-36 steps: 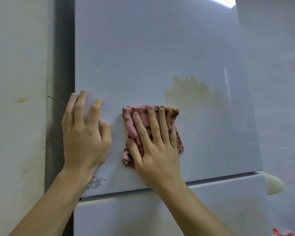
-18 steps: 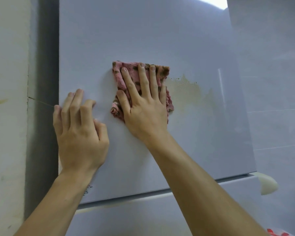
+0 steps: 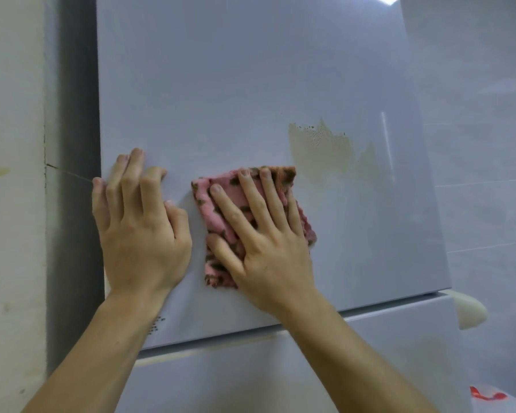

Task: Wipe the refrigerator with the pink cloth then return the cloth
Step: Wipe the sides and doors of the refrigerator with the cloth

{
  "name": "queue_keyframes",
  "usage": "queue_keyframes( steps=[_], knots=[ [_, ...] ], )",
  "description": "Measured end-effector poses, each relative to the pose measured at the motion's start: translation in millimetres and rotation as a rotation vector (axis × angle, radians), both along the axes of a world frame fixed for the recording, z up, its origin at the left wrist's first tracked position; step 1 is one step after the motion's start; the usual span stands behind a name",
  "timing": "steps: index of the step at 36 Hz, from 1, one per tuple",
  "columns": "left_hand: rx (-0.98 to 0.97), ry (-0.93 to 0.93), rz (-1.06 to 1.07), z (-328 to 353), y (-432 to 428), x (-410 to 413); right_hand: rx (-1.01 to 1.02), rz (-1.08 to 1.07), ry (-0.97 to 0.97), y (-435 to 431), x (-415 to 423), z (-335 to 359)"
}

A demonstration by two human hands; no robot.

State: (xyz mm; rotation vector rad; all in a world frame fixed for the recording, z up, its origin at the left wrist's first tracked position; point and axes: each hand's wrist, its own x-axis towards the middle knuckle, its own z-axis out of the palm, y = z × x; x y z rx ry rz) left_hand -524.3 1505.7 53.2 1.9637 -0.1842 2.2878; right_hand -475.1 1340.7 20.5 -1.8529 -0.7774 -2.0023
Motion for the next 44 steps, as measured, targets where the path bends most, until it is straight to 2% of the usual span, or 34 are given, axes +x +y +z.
queue_keyframes(
  steps=[3, 8, 10, 14, 21, 24, 30, 37, 40, 44],
  knots=[
    [-0.011, -0.002, 0.01, 0, -1, 0, 0.054, -0.021, -0.028, -2, 3, 39],
    [-0.023, 0.034, 0.023, 1, -2, -2, 0.085, -0.043, 0.146, -8, 1, 99],
    [-0.025, 0.041, 0.032, 0, -2, -3, 0.086, -0.037, 0.137, -9, 1, 100],
    [-0.008, 0.042, 0.053, 0, -3, -4, 0.09, -0.024, 0.184, -11, 2, 76],
    [0.002, 0.038, 0.079, 1, -3, -5, 0.07, -0.038, 0.119, -31, 4, -29],
    [-0.005, 0.01, 0.079, 1, -4, -4, 0.039, -0.04, 0.127, -39, 6, -42],
    [-0.019, -0.014, 0.086, 1, -9, 0, 0.049, -0.055, 0.114, -43, 13, 16],
    [-0.01, -0.056, 0.107, 3, -15, 2, 0.122, -0.061, 0.212, -42, 5, 113],
    [-0.026, -0.034, 0.088, 4, -18, 1, 0.102, -0.038, 0.281, -41, 2, 114],
    [-0.08, -0.017, 0.092, 4, -27, 2, 0.064, -0.053, 0.227, -40, 3, 84]
  ],
)
